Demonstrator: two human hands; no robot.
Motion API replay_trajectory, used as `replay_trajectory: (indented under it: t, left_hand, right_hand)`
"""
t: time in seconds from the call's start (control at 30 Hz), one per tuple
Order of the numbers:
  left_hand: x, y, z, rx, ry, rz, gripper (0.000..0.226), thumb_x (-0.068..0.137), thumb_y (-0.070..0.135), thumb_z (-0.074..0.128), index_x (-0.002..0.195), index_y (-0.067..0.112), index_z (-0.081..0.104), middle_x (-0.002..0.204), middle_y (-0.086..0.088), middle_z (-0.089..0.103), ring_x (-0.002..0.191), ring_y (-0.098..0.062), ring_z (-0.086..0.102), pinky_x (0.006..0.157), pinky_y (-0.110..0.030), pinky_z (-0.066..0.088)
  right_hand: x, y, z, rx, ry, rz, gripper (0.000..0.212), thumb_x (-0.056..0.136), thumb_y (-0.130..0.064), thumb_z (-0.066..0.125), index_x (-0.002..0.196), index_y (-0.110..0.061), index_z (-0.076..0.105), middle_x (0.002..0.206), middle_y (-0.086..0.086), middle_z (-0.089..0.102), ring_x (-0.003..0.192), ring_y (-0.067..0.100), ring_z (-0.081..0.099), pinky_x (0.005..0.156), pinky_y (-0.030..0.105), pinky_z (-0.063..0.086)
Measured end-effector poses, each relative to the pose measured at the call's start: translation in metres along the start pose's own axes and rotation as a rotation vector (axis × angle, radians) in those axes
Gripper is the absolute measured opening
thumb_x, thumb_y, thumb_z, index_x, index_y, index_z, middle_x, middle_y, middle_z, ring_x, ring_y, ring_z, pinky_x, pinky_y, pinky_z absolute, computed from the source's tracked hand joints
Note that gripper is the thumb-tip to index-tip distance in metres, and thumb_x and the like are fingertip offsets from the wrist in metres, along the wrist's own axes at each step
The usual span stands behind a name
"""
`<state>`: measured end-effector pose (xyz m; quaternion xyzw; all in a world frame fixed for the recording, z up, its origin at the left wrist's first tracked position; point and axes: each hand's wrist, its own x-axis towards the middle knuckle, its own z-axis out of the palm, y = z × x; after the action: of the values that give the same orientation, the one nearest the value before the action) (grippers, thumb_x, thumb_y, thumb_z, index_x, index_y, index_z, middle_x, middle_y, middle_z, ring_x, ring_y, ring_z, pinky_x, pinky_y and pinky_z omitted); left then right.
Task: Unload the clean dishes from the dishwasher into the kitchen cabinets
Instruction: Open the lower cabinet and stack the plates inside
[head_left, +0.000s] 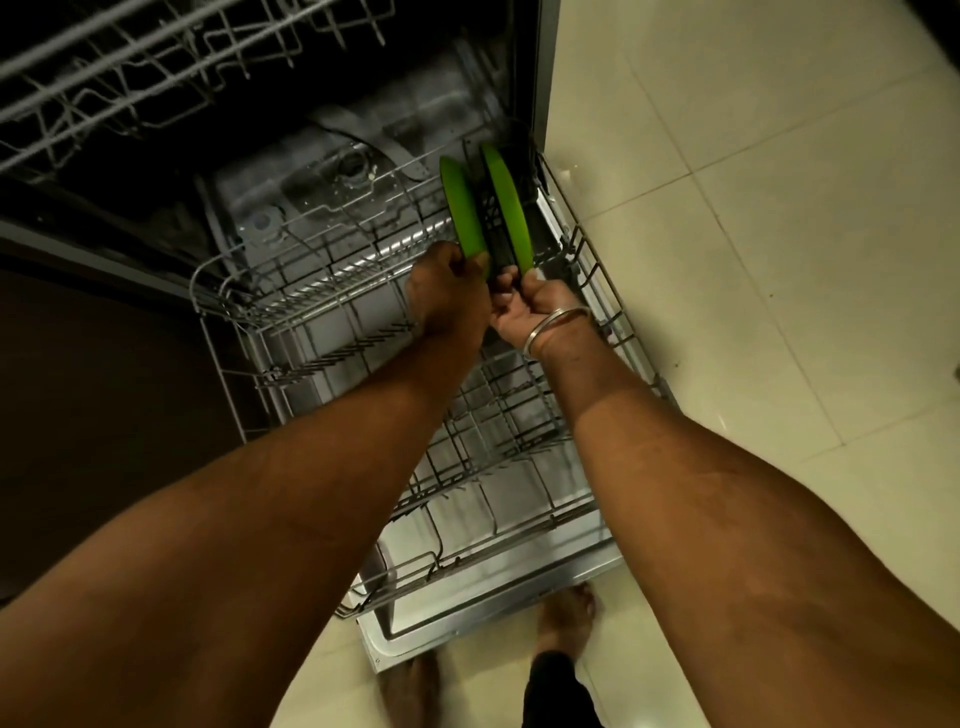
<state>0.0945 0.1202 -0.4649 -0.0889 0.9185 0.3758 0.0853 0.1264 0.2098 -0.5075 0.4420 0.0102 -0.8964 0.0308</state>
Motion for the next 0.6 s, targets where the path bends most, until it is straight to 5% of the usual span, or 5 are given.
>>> replay_trajectory:
  t: [0.2,0.3,0.4,0.47,0.6]
  left_hand:
    - [-0.015,0.008,-0.022,-0.047,0.005,0.042,0.021,0.092,0.022,0.073,0.079,0.018,0.057,0.071,0.007,0.055,0.064,-0.008,0.047,0.047,-0.016,0.029]
    - [-0.026,0.014,-0.036,-0.071,0.029,0.095,0.019,0.091,0.018,0.073,0.079,0.017,0.058,0.075,0.003,0.056,0.069,-0.015,0.049,0.054,-0.028,0.027]
    - [-0.034,0.016,-0.054,-0.118,0.048,0.115,0.024,0.088,0.015,0.075,0.075,0.017,0.055,0.073,-0.002,0.056,0.071,-0.023,0.05,0.06,-0.035,0.028]
    - [-0.04,0.021,-0.069,-0.114,0.047,0.105,0.02,0.089,0.016,0.075,0.077,0.013,0.059,0.074,-0.004,0.057,0.073,-0.023,0.052,0.061,-0.032,0.027]
    - [-0.052,0.023,-0.1,-0.284,0.058,-0.06,0.024,0.088,0.018,0.072,0.072,0.019,0.055,0.07,0.003,0.061,0.073,-0.024,0.062,0.064,-0.038,0.053]
  right_hand:
    - [-0.017,0.009,0.004,0.075,-0.011,-0.103,0.041,0.11,-0.029,0.031,0.08,-0.01,0.052,0.072,-0.001,0.059,0.061,0.014,0.058,0.057,0.025,0.029]
    - [-0.031,0.017,0.008,0.132,-0.037,-0.169,0.036,0.108,-0.027,0.037,0.082,-0.009,0.055,0.057,0.001,0.066,0.049,0.015,0.067,0.06,0.026,0.034]
    - [-0.052,0.03,0.011,0.121,-0.188,-0.267,0.02,0.091,-0.024,0.052,0.094,-0.007,0.064,0.072,0.007,0.074,0.064,0.019,0.073,0.072,0.032,0.048]
    - [-0.067,0.036,0.012,0.119,-0.279,-0.314,0.032,0.079,-0.022,0.053,0.099,-0.004,0.071,0.086,0.015,0.076,0.076,0.025,0.075,0.078,0.038,0.059]
    - [-0.104,0.051,0.016,0.102,-0.274,-0.364,0.032,0.078,-0.012,0.053,0.109,-0.006,0.057,0.087,0.014,0.073,0.071,0.023,0.074,0.061,0.032,0.062]
